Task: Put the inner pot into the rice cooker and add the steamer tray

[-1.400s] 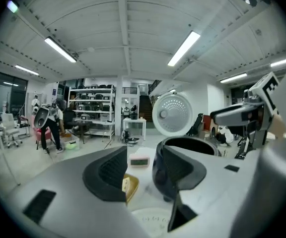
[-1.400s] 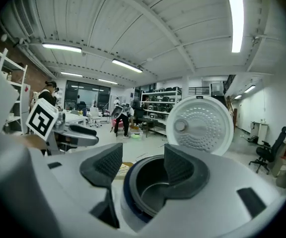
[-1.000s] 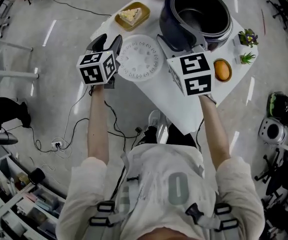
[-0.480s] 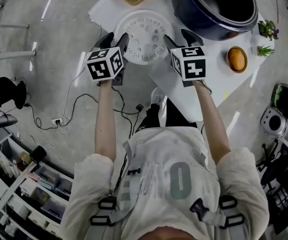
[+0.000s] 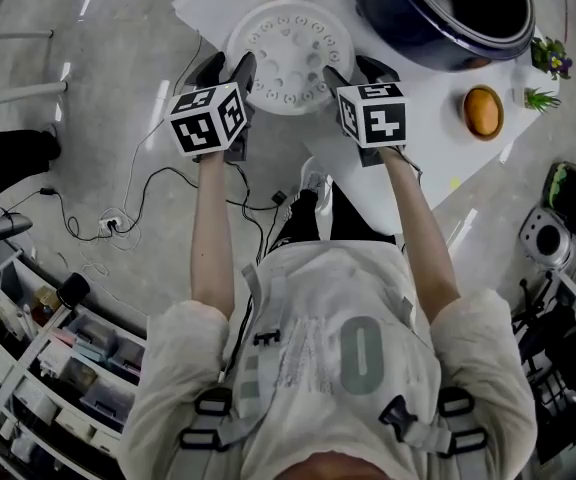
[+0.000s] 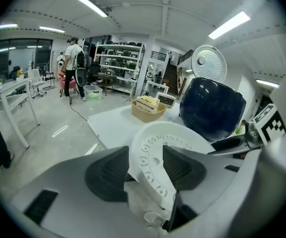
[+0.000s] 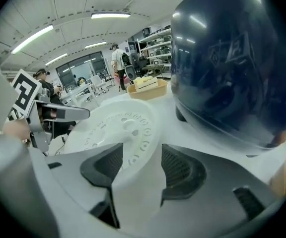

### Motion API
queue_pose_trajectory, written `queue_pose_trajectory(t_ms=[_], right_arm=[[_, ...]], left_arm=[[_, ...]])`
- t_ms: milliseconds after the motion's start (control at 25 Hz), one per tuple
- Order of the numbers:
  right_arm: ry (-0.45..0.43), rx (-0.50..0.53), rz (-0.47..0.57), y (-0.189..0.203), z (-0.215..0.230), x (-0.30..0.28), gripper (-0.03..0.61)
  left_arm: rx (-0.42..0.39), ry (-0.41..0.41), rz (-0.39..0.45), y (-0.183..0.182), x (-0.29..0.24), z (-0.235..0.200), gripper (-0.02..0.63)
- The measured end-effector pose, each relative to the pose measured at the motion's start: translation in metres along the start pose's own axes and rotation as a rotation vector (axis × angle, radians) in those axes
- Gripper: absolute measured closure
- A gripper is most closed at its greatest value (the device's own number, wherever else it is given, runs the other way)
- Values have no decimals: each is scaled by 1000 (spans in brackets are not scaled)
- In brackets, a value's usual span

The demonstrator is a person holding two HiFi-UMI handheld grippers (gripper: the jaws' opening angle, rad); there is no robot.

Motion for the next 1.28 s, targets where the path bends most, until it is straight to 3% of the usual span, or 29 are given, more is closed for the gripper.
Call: queue_pose_trajectory(t_ms=[120, 280, 560, 840, 1120, 1280], right_arm=[[-2, 3, -8, 5, 0, -2, 335], [-9, 2, -9, 6, 1, -3, 337], [-12, 50, -15, -1, -2, 0, 350], [-5, 98, 92, -46, -13, 36, 348], [47, 201, 252, -120, -37, 91, 348], [69, 229, 338, -154, -37, 124, 348]], left_arm=[[9, 5, -35, 10, -2, -1, 391], [-40, -1, -73, 23, -5, 3, 402], [-66, -28, -49, 14, 3, 4, 453], [-92, -36, 73, -36, 32, 11, 454], [-84, -26, 237, -107, 78, 13, 454], [-132, -14, 333, -153, 102, 30, 454]])
Point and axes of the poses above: the fingertips, and each gripper's own axes: x backward along the fingers, z to its right, y out of its underside, the point moved 5 cm from there along x, backward along the fingers, and after that the axes turned 2 degrees about -y, right-handed, at the moved point
